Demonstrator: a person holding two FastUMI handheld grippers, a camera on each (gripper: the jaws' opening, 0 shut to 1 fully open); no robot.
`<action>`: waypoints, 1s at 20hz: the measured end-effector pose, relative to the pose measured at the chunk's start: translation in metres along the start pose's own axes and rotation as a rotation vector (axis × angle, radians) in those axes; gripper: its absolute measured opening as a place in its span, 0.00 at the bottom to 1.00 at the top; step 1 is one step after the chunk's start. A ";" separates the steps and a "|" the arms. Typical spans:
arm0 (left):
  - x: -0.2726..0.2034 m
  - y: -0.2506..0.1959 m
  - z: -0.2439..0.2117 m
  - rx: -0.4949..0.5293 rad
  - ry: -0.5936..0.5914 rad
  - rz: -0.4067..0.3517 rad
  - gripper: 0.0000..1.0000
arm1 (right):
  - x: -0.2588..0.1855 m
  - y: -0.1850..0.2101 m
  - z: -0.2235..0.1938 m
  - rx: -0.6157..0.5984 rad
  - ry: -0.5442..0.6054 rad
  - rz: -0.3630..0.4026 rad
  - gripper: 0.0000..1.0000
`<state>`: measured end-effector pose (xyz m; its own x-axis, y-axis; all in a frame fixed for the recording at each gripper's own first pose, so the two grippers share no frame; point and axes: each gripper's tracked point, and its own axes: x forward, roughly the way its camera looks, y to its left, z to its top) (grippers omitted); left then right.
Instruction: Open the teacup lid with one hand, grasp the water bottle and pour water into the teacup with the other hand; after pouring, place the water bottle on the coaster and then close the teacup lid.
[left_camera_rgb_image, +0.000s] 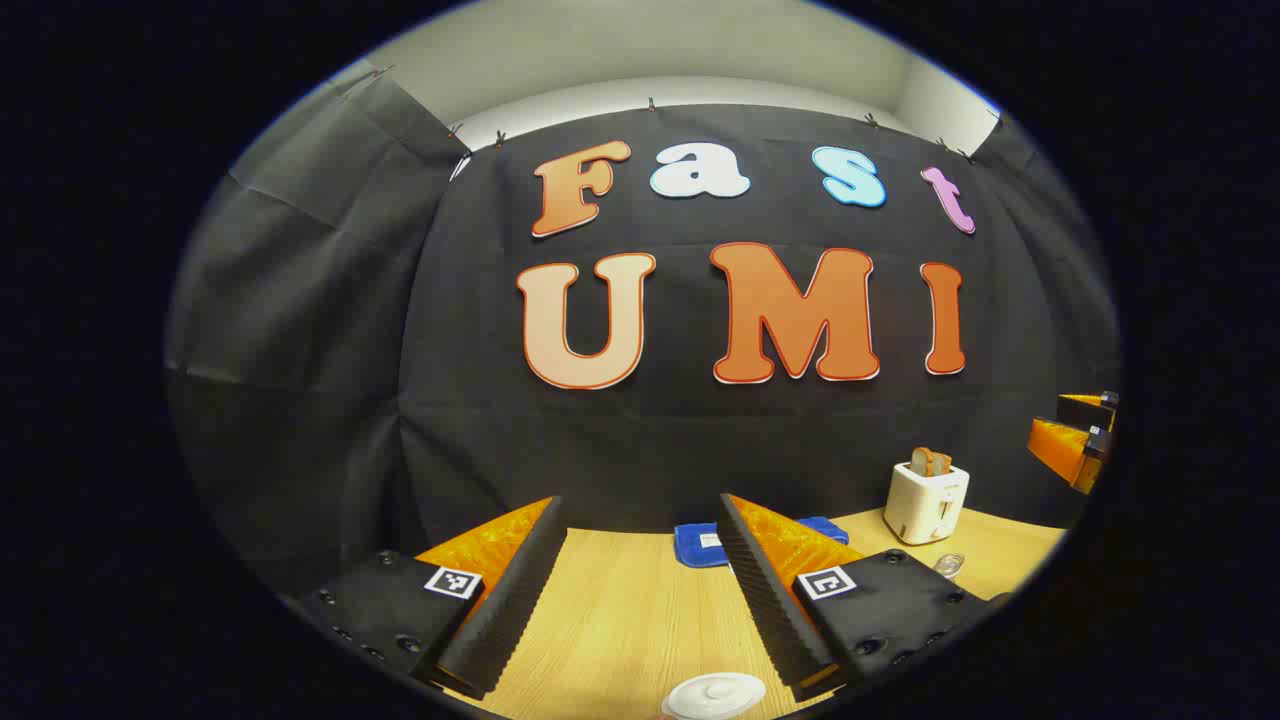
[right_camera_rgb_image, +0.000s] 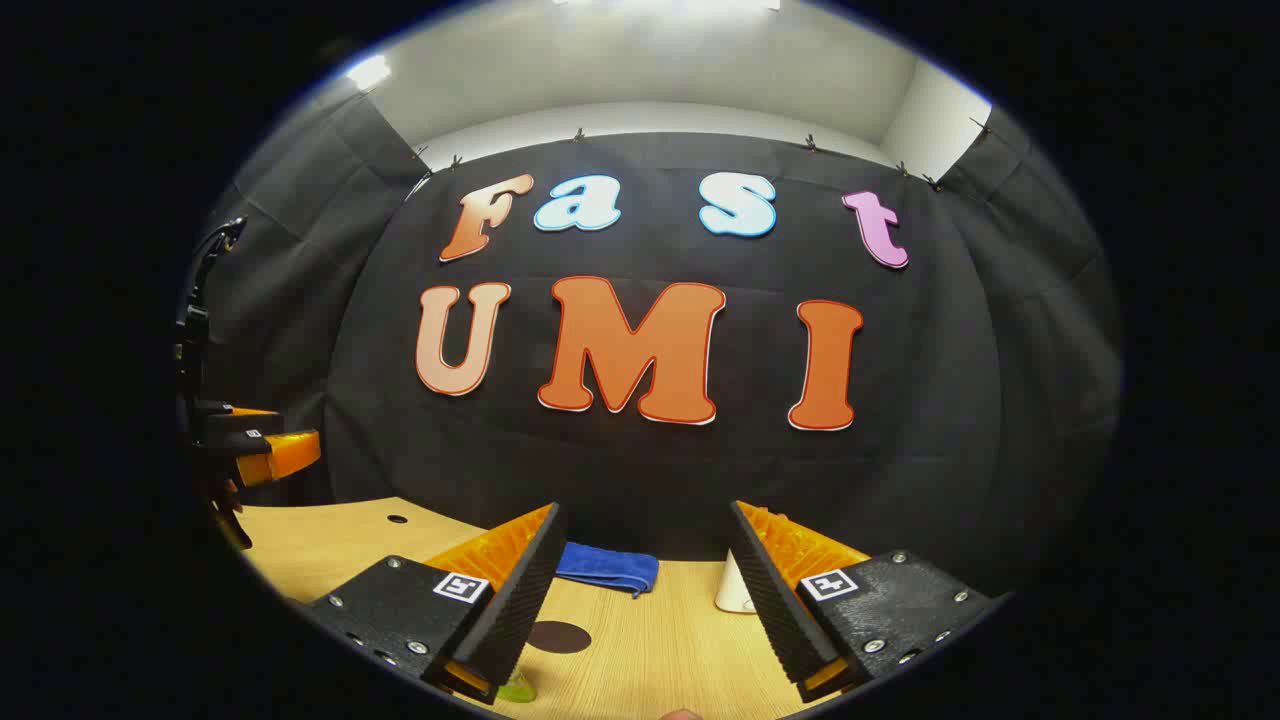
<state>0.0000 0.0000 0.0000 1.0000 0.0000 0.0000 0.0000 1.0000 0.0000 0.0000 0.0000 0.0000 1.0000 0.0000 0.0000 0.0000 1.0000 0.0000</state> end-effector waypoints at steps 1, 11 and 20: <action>0.000 0.001 0.000 0.005 0.003 0.006 0.99 | 0.001 0.000 0.001 -0.005 -0.001 -0.001 0.97; -0.001 -0.003 0.015 0.021 -0.043 0.018 0.99 | 0.002 0.000 0.007 -0.056 -0.016 0.003 0.98; 0.000 -0.006 0.005 0.012 -0.025 -0.002 0.99 | 0.001 0.010 0.005 0.008 0.005 0.060 0.97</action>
<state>0.0003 -0.0064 0.0052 0.9997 -0.0023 0.0253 0.0020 0.9999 0.0119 0.0013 0.0104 0.0052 0.9982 0.0604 -0.0050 -0.0604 0.9981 0.0081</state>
